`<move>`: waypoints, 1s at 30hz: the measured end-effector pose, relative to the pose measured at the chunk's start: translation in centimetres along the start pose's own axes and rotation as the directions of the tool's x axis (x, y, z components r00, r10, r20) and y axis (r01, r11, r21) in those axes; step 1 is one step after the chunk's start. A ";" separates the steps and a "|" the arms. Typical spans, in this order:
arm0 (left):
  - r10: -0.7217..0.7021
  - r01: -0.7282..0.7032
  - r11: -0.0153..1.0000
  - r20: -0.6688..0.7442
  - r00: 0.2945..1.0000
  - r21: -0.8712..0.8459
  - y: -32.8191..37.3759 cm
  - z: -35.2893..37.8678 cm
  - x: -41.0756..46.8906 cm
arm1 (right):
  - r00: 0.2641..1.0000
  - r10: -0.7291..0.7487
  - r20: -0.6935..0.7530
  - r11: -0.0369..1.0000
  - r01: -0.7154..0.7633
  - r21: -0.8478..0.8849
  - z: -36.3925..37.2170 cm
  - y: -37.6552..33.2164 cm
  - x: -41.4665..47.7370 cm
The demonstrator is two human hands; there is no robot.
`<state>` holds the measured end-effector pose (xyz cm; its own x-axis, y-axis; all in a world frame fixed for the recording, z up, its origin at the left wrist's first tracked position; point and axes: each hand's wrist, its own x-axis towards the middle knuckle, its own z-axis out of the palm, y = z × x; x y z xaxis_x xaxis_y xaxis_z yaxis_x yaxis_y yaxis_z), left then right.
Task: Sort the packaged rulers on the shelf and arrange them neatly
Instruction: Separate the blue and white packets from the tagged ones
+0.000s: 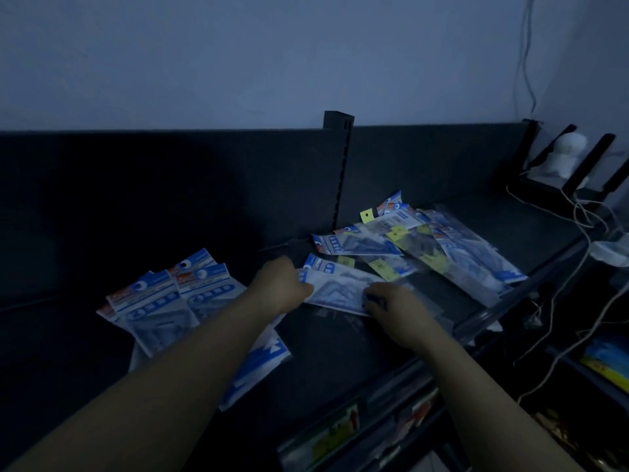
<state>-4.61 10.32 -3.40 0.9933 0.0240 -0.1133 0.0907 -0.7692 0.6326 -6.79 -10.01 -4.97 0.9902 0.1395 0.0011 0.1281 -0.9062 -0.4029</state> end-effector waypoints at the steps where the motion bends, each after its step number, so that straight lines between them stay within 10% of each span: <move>1: 0.003 -0.004 0.998 -0.006 1.000 -0.065 0.3 0.2 0.4 | 0.999 -0.046 0.014 0.999 0.046 0.007 -0.1 0.5 0.4; 9: -0.107 0.103 0.988 -0.023 0.994 -0.117 0.7 0.9 1.8 | 0.988 -0.148 0.053 0.957 0.129 0.261 -1.4 2.8 2.8; 16: -0.158 0.151 0.987 -0.248 0.956 -0.047 -0.8 -1.8 2.8 | 0.982 -0.104 0.160 0.978 0.072 0.198 -2.0 3.1 5.0; 30: -0.166 0.141 0.983 -0.246 0.955 -0.116 -1.0 -1.6 2.3 | 0.969 -0.142 0.204 0.973 0.099 0.209 -1.4 0.0 6.3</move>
<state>-2.33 12.15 -3.10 0.9512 0.3076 -0.0242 0.2373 -0.6790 0.6948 -0.52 -9.67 -3.63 0.9297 0.3453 -0.1279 0.2111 -0.7844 -0.5832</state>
